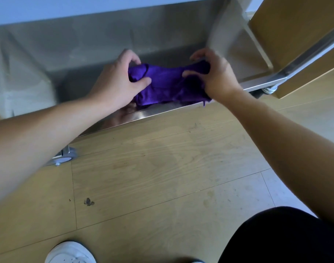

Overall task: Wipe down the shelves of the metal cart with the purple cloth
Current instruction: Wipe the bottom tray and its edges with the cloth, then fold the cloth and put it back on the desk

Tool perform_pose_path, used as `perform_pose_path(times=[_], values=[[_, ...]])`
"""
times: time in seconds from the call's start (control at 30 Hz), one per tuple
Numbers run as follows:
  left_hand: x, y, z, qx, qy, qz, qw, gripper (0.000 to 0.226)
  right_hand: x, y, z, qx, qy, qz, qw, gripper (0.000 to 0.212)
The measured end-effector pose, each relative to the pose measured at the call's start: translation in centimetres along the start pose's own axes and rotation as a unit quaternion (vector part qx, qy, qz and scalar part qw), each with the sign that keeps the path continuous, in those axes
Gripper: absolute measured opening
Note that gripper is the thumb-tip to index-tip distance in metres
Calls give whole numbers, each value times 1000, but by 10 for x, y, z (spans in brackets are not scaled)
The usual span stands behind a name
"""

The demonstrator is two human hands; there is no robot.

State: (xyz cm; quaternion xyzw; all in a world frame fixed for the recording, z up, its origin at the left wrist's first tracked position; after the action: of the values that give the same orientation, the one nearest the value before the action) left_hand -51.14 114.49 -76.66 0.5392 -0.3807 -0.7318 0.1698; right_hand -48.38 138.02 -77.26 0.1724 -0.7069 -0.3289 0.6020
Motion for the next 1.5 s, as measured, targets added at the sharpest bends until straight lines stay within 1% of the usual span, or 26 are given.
perform_pose_path(times=[0.03,0.1,0.13,0.2,0.27,0.33,0.37,0.43,0.5,0.57,0.67,0.73,0.8,0.83,0.9,1.0,1.1,1.23,1.37,1.5], values=[[3,-2,-2,8,-4,35,999,35,-2,-6,-2,-13,19,-76,997,42],[8,-1,-4,-2,-13,112,994,40,0,-16,-8,-35,52,-213,975,38],[10,0,-4,-11,-10,130,991,43,6,-19,-11,-44,67,-256,963,37],[15,0,-5,-17,10,115,993,46,24,-23,-16,-53,103,-287,951,37],[19,-1,-6,-19,27,90,995,45,36,-30,-19,-25,111,-285,952,44],[23,1,-10,-35,29,88,995,42,40,-44,-24,51,94,-285,953,60],[24,4,-14,-39,29,91,995,40,41,-51,-27,84,86,-304,945,68],[24,10,-20,-23,22,106,994,34,41,-58,-26,103,73,-342,931,75],[20,16,-29,14,1,136,991,26,44,-57,-19,94,53,-342,933,72],[14,22,-39,50,-29,167,984,17,46,-58,-16,93,53,-332,937,68],[4,25,-53,111,-67,201,971,9,50,-63,-25,96,44,-305,947,58],[-1,23,-59,171,-79,223,957,11,55,-66,-30,117,10,-289,950,54],[-11,23,-62,232,-88,245,937,14,63,-63,-34,149,-17,-270,951,54],[-17,24,-62,252,-88,249,931,14,67,-59,-36,163,-28,-252,954,55],[-35,30,-62,261,-86,243,930,14,73,-50,-43,182,-41,-214,959,53],[-71,45,-70,261,-60,210,940,10,83,-26,-71,179,-54,-190,964,50],[-118,70,-89,283,-40,173,943,10,100,14,-115,189,-111,-156,963,47],[-201,124,-109,305,-69,153,937,13,141,92,-174,174,-162,-123,964,45],[-284,201,-108,315,-89,170,929,13,207,186,-217,162,-185,-122,962,49],[-370,271,-93,340,-117,190,913,13,275,287,-247,123,-211,-105,964,47]])
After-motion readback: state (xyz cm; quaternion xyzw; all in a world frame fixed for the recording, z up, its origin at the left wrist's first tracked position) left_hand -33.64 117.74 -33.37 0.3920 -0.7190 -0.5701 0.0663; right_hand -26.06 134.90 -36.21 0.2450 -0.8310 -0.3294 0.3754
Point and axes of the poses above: each hand's wrist, its own z-axis towards the middle knuckle, its own y-axis out of the back of the hand, x = y × z, the point moved 4 cm from there along z, towards the middle knuckle, and after that the axes turned 6 degrees about -y, right-handed, at the moved point
